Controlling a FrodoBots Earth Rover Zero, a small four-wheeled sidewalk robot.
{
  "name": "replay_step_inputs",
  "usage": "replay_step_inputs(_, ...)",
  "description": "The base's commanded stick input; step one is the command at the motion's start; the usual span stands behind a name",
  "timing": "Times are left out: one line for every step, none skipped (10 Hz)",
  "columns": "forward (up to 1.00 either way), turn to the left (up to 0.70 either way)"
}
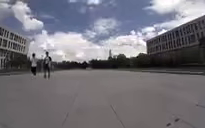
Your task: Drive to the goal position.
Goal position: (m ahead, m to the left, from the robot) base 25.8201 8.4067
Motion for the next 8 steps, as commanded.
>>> replay_step_inputs(0.70, 0.07)
replay_step_inputs(0.70, 0.00)
replay_step_inputs(0.70, 0.00)
replay_step_inputs(0.70, 0.00)
replay_step_inputs(0.70, 0.00)
replay_step_inputs(0.70, 0.00)
replay_step_inputs(0.70, 0.04)
replay_step_inputs(0.70, 0.18)
